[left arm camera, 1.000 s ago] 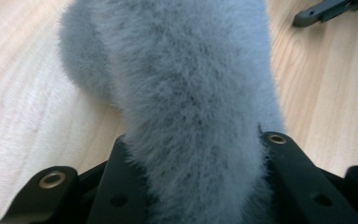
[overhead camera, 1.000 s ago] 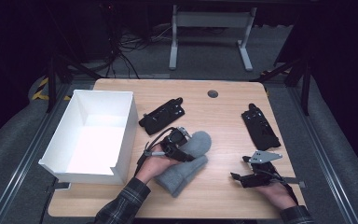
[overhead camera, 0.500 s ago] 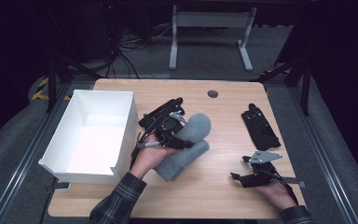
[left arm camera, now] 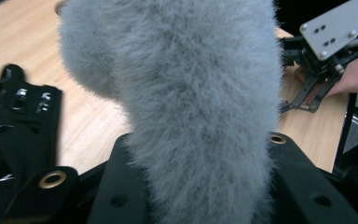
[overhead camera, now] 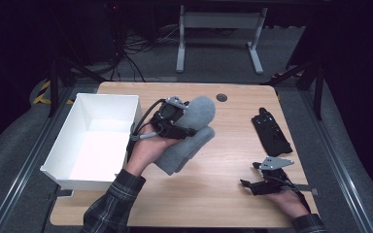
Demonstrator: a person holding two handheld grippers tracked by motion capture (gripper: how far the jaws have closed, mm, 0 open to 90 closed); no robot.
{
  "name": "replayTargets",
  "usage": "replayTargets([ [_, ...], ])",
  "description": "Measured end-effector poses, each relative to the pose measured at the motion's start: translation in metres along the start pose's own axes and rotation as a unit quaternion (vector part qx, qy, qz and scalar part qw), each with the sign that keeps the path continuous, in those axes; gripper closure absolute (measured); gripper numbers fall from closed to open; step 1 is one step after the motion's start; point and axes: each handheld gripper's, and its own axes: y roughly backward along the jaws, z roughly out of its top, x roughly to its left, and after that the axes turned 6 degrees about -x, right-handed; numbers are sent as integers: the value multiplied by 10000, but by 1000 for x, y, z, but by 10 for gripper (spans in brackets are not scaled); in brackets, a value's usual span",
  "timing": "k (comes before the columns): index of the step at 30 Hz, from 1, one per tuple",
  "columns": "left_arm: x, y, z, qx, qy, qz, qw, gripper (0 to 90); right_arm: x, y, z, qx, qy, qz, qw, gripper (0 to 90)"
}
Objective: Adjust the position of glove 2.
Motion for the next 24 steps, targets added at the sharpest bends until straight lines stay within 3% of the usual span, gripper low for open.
replayTargets([
  [12,12,40,15,-208,38,95,9997,684,0,0,0,-1,1,2,10000,165],
  [24,26,83,19,-313,114,401,9986,685,0,0,0,1,-5,1,10000,165],
])
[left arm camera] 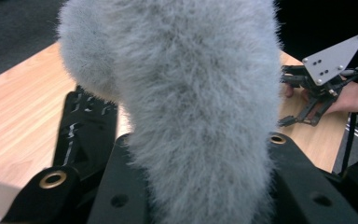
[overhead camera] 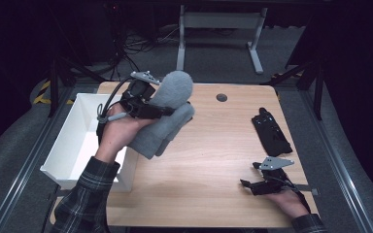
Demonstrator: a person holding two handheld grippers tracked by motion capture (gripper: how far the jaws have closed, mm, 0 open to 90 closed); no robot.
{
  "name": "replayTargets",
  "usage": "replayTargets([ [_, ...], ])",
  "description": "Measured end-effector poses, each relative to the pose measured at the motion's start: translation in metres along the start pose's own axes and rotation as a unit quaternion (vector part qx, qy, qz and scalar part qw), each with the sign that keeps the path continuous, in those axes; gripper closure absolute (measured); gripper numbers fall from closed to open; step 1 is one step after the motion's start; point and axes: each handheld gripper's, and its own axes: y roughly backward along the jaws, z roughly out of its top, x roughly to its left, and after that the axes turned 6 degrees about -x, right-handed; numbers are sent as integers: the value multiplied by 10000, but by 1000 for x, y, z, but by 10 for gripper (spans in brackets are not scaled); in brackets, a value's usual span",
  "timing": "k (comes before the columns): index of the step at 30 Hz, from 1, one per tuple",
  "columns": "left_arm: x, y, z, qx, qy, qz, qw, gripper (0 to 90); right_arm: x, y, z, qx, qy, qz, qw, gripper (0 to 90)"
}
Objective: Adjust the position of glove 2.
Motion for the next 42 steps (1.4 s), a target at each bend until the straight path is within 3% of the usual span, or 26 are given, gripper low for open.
replayTargets([
  [12,24,46,-18,-54,272,480,9985,686,0,0,0,-2,-1,-8,10000,165],
  [22,52,77,-52,-40,655,944,9934,687,0,0,0,-1,-1,-18,10000,165],
  [32,78,82,-93,73,1142,1269,9853,689,0,0,0,-4,-5,-22,10000,165],
  [40,102,57,-134,389,1639,1277,9774,688,0,0,0,-3,-5,-23,10000,165],
  [42,105,53,-138,435,1689,1260,9766,688,0,0,0,-10,6,-28,10000,165],
])
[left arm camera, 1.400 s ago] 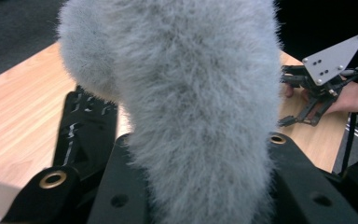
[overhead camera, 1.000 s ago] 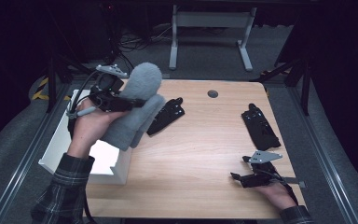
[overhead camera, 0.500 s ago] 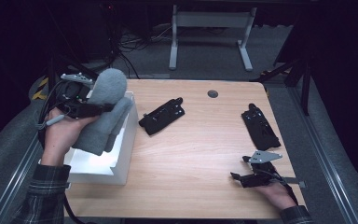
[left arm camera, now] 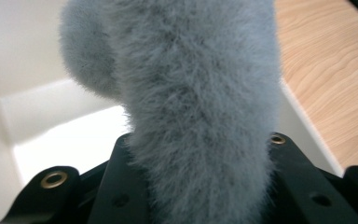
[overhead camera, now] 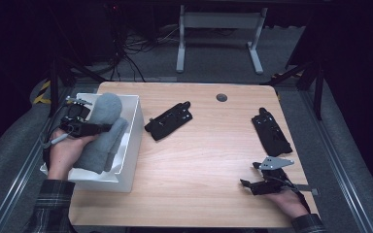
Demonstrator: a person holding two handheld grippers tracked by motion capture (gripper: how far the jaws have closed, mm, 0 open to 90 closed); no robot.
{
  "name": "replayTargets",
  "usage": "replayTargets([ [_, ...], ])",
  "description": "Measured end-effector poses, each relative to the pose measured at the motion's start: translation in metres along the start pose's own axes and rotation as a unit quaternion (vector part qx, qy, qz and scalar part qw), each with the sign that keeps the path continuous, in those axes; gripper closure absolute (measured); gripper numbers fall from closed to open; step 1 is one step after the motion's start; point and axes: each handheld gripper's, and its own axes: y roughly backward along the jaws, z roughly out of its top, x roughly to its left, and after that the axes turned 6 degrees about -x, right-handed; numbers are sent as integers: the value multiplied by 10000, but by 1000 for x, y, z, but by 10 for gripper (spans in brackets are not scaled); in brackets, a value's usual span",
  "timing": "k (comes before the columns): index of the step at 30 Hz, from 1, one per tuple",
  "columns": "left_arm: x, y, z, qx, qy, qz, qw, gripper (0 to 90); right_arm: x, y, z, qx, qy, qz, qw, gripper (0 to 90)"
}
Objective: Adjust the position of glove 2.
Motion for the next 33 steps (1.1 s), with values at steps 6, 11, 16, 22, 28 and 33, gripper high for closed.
replayTargets([
  [6,15,-33,-15,355,244,113,9990,684,0,0,0,3,-6,-2,10000,165],
  [11,31,-57,-26,599,481,93,9970,672,0,0,0,2,-3,0,10000,165],
  [16,43,-75,-34,848,554,199,9947,626,0,0,0,1,-2,-1,10000,165],
  [22,51,-90,-37,1141,525,364,9914,401,0,0,0,2,-2,0,10000,165],
  [28,48,-79,-30,842,410,551,9941,228,0,0,0,0,0,1,10000,165],
  [33,43,-64,-21,634,304,620,9956,181,0,0,0,3,-2,-2,10000,165],
])
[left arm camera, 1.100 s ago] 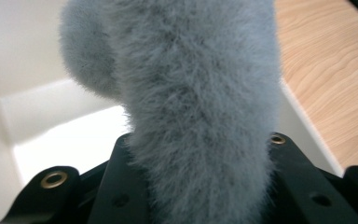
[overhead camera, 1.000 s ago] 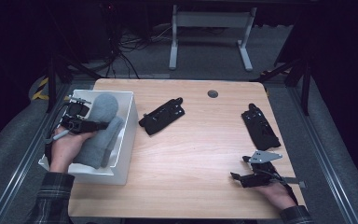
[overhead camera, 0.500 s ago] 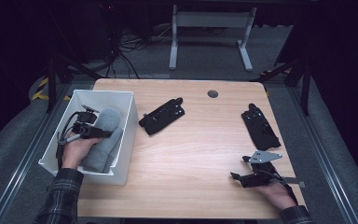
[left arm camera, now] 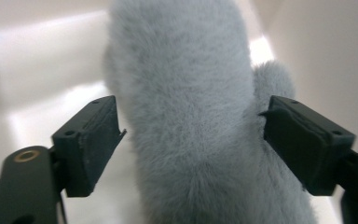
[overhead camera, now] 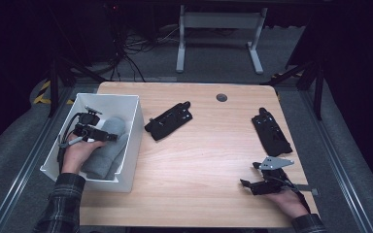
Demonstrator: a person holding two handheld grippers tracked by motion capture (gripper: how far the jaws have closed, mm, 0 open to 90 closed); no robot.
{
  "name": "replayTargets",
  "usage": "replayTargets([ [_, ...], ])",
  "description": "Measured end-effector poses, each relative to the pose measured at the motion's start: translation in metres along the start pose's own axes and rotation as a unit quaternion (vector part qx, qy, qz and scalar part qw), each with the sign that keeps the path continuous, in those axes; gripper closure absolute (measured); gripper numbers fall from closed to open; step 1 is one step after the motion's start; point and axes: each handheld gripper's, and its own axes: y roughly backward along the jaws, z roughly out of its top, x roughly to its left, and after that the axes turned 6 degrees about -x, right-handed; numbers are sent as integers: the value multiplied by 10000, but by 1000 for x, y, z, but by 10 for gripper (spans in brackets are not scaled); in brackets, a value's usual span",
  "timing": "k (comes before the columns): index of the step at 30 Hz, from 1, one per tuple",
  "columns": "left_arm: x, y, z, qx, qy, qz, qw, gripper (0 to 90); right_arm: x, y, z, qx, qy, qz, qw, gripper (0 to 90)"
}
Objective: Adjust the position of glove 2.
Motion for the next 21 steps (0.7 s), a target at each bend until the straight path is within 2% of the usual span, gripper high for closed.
replayTargets([
  [5,-9,21,10,-337,-120,-73,9993,179,0,0,0,-1,-1,1,10000,164],
  [9,-21,37,19,-569,-253,-230,9978,179,0,0,0,-1,0,0,10000,164],
  [14,-39,51,29,-828,-474,-404,9946,180,0,0,0,-2,1,-1,10000,164],
  [17,-53,57,33,-961,-632,-574,9917,181,0,0,0,-2,0,-1,10000,165],
  [19,-58,58,34,-980,-689,-616,9909,182,0,0,0,-1,0,-1,10000,164],
  [21,-69,59,36,-1028,-824,-673,9890,182,0,0,0,-2,-1,-2,10000,164],
])
